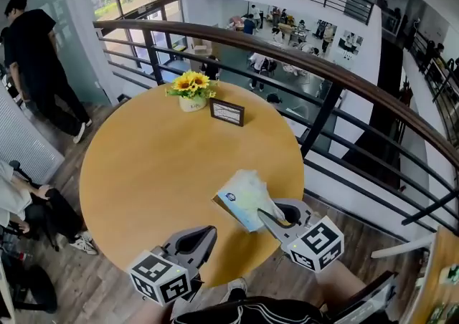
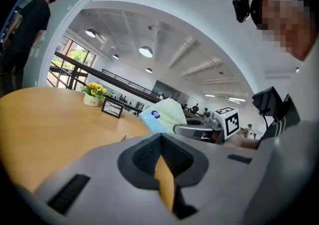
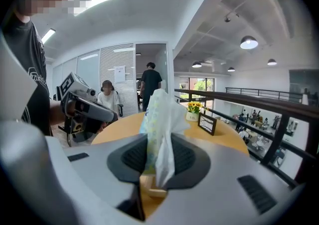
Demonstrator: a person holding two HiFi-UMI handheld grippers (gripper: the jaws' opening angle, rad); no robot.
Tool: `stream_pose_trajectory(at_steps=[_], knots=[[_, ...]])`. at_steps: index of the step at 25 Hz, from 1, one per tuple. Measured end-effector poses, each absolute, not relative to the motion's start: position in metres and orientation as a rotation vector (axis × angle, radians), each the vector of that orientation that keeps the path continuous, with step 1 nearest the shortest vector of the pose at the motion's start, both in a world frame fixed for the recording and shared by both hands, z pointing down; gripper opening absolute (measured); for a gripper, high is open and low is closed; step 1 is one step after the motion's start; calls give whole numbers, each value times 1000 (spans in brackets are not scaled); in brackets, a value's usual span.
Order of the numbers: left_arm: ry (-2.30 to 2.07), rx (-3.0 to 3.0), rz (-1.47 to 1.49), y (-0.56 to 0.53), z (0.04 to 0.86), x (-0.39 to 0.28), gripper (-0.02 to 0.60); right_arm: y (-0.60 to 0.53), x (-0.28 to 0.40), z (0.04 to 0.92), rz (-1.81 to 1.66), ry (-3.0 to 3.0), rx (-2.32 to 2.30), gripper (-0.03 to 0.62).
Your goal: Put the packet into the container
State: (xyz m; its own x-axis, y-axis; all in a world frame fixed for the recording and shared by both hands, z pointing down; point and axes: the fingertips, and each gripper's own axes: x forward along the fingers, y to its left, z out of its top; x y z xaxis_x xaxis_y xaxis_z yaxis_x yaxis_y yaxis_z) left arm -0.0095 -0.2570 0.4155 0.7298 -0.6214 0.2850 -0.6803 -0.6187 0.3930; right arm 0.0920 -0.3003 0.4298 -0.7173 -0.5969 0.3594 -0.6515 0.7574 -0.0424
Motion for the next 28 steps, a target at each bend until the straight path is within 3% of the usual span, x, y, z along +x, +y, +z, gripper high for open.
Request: stream_pose_trajectory(at_steps=[15,28], knots=[[-1055,2363,171,-268,440,-19,6,-330,82,514,215,-2435,814,86],[-1065,2321,167,-264,456,-29,6,-325,68,525,81,-2345,787,86]])
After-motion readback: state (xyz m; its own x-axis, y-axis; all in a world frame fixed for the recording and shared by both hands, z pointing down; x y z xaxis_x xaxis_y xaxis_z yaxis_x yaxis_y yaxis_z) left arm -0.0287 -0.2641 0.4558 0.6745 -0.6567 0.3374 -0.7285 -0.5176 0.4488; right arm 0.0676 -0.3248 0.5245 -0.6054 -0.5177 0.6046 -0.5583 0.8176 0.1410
